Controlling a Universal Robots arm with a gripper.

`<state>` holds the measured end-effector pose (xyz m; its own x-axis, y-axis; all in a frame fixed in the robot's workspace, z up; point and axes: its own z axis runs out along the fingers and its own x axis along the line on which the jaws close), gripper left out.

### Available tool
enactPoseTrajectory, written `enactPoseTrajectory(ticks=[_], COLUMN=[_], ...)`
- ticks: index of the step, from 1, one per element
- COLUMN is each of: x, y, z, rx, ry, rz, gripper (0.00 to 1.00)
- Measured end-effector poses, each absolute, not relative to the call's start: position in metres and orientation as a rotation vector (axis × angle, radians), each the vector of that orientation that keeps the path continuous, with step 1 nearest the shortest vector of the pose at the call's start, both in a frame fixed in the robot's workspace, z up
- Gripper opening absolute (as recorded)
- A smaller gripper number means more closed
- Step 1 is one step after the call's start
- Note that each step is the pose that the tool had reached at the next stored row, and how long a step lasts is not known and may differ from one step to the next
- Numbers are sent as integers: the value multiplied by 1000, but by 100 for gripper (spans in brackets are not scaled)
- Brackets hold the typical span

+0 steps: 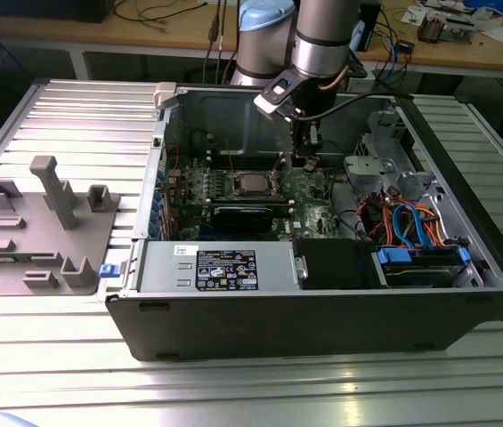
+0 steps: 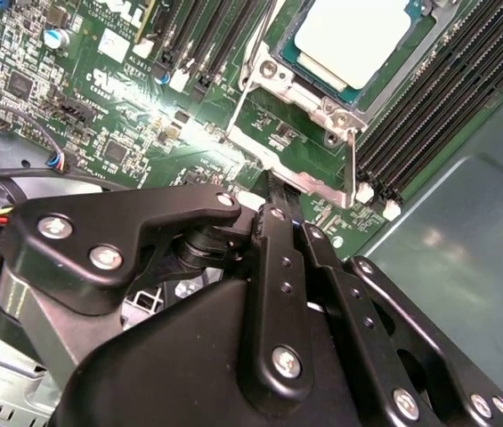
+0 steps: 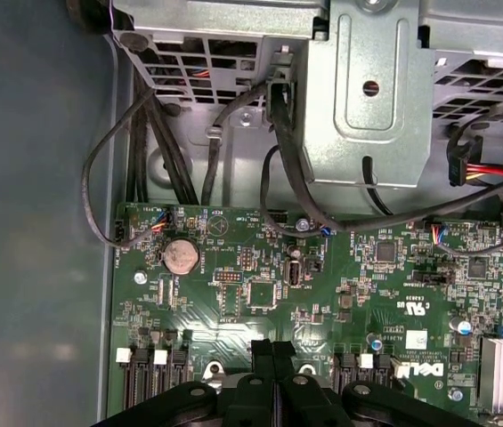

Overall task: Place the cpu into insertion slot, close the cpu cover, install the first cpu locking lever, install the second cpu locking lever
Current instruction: 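Close the cpu cover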

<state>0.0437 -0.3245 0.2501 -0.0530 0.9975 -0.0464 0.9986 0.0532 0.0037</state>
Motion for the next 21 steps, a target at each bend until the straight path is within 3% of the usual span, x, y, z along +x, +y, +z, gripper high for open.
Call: enactPoseTrajectory(ticks=[21], x=[31], y=[-324], z=[250], rx=[2136], ry=[2253], rz=[-45], gripper=[11])
